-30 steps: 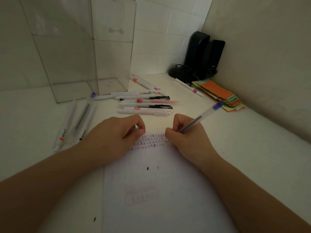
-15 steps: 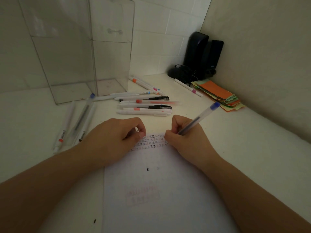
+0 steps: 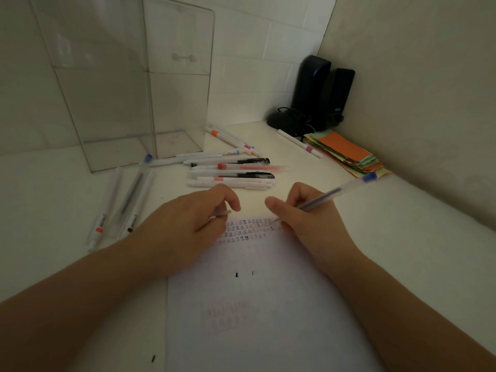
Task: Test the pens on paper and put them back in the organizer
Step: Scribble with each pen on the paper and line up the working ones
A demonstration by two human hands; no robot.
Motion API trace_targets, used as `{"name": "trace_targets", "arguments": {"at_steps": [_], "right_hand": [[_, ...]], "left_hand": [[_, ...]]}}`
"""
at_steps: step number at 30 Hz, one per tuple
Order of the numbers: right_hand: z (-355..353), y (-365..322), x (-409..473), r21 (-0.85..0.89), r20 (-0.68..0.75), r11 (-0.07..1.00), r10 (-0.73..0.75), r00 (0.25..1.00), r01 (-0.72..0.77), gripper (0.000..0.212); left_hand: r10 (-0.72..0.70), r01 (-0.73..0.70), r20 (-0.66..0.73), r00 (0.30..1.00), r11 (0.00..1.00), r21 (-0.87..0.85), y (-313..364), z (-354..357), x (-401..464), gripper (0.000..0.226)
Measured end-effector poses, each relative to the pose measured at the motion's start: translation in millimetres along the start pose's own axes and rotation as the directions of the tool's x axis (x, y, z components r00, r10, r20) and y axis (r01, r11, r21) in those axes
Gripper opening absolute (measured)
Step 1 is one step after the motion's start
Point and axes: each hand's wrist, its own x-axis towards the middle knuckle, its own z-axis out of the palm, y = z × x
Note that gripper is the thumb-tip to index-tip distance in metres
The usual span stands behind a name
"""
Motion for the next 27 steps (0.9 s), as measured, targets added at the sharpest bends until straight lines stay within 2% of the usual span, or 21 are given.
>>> {"name": "trace_targets", "arguments": {"at_steps": [2, 6, 9, 11, 13, 19, 24, 27], "right_hand": [[-3.0, -3.4, -1.0, 0.103, -0.016, 0.995, 0.006, 1.0, -0.004, 0.03], [-1.3, -6.8, -4.4, 0.381, 0.175, 0.924, -0.053, 0.983, -0.018, 0.018], [-1.4, -5.1, -3.8, 0.539, 0.274, 0.832, -0.031, 0.961, -0.127, 0.028], [-0.2, -4.8, -4.1, 0.552, 0.309, 0.819, -0.028, 0.951, -0.155, 0.027], [1.8, -4.1, -4.6, 0.529, 0.333, 0.835, -0.04, 0.942, -0.151, 0.034], [2.3, -6.1, -5.7, 0.524, 0.334, 0.84, -0.049, 0.941, -0.142, 0.032], [3.3, -7.5, -5.4, 0.516, 0.324, 0.842, -0.024, 0.946, -0.155, 0.04], [3.1, -6.2, -6.2, 0.469, 0.311, 0.874, -0.031, 0.95, -0.125, 0.039]], "left_hand": [[0.045, -0.045, 0.002, 0.999, 0.999, -0.024, 0.6, 2.0, -0.3, 0.02], [0.048, -0.048, -0.018, 0.999, 0.998, -0.046, 0.7, 5.3, 3.3, 0.024], [0.044, -0.048, -0.052, 0.998, 0.997, -0.066, 0.5, 4.4, 4.9, 0.023], [0.029, -0.034, -0.075, 0.997, 0.998, -0.058, -0.5, 3.7, 4.4, 0.016], [0.015, -0.017, -0.098, 0.995, 1.0, -0.022, -1.9, 3.7, 4.1, 0.011], [0.024, -0.024, -0.09, 0.996, 1.0, -0.003, -3.5, 4.3, 3.9, 0.021], [0.061, -0.06, -0.098, 0.993, 0.998, 0.009, -4.6, 5.1, 3.9, 0.025], [0.091, -0.087, -0.101, 0.991, 0.995, 0.046, -7.5, 6.3, 4.3, 0.015]]}}
